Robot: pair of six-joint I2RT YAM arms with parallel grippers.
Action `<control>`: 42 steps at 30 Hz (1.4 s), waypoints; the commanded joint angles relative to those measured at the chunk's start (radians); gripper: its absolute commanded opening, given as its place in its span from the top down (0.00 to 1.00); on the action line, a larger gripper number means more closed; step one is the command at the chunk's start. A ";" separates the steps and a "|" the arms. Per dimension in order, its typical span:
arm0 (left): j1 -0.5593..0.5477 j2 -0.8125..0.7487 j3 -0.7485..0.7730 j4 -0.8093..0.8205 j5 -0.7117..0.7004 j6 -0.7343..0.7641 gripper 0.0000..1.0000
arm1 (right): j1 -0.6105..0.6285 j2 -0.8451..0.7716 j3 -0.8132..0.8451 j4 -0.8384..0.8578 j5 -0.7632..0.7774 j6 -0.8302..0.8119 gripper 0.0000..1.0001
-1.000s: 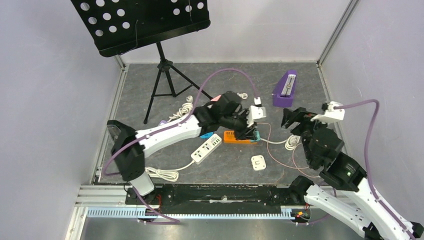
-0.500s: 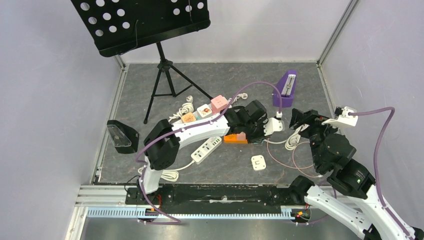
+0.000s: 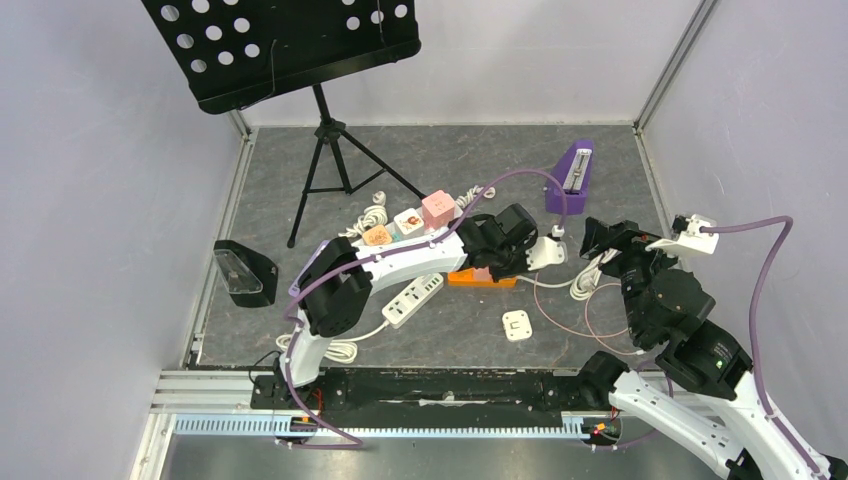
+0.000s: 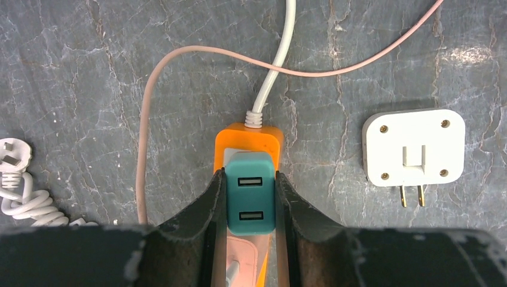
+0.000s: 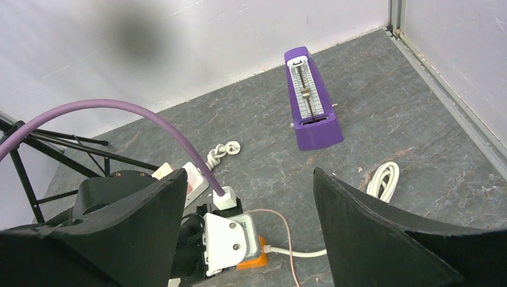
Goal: Insert the plug
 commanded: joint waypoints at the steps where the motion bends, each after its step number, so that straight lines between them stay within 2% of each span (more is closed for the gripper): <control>1: 0.008 0.012 0.012 0.042 -0.008 0.025 0.98 | -0.001 -0.007 0.011 0.003 0.018 0.006 0.21; 13: 0.035 -0.026 -0.017 0.001 0.105 -0.016 0.98 | -0.001 -0.004 -0.001 0.004 0.026 0.007 0.21; 24: 0.034 -0.049 -0.022 -0.031 0.150 -0.028 0.98 | -0.001 -0.002 -0.015 0.014 0.033 0.005 0.21; 35: 0.034 -0.016 -0.027 -0.056 0.122 -0.033 0.98 | -0.001 0.003 -0.030 0.029 0.029 0.002 0.20; 42: 0.048 -0.028 -0.124 0.028 0.106 -0.046 0.98 | -0.001 0.004 -0.026 0.038 0.019 0.000 0.20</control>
